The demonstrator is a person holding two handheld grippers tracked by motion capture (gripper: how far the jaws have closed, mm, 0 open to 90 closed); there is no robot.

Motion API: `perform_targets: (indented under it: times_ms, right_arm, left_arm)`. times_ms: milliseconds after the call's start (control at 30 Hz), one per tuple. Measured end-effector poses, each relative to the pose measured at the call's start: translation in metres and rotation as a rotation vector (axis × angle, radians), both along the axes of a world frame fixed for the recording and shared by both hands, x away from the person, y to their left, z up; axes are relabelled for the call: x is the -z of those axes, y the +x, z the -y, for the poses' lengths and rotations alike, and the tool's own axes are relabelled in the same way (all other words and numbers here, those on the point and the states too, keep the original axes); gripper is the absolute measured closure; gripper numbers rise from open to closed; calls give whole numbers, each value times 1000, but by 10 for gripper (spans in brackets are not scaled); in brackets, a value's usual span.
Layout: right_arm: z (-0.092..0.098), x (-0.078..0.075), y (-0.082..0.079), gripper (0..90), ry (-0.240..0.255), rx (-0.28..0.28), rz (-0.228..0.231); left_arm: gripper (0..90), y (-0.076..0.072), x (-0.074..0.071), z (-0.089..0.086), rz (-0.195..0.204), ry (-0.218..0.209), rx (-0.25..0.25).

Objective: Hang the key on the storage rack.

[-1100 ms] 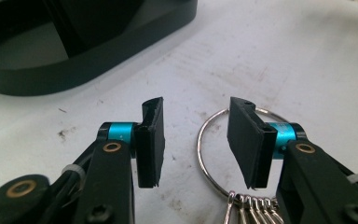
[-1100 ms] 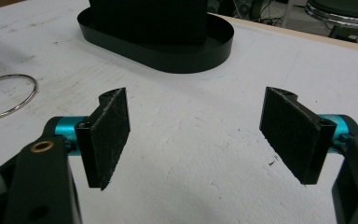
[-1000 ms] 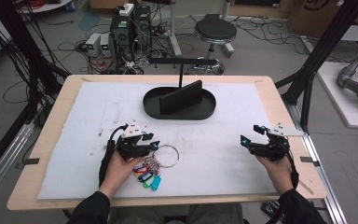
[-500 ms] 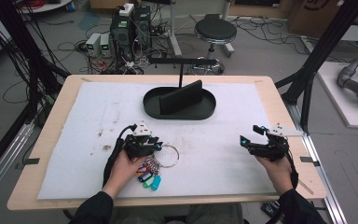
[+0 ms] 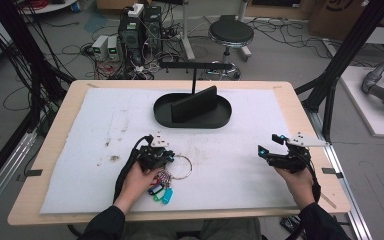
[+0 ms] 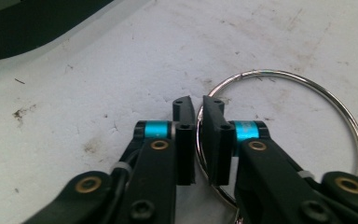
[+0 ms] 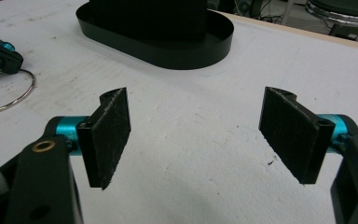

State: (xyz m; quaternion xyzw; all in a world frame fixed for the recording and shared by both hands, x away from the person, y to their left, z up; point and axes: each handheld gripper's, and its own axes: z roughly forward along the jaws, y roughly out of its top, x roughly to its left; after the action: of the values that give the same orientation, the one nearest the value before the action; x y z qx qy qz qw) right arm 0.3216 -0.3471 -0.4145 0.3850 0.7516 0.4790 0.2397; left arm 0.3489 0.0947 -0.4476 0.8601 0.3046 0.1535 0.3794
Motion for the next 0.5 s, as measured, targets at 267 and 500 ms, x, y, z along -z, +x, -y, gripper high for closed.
perform_targets:
  times_ms: [267,500]
  right_arm:
    - [-1,0,0,252,3,-1,2]
    - [-2,0,1,252,4,-5,1]
  left_arm:
    - [860,-3,-4,0,20,-5,5]
    - [862,-8,-18,-8,81,-99,23]
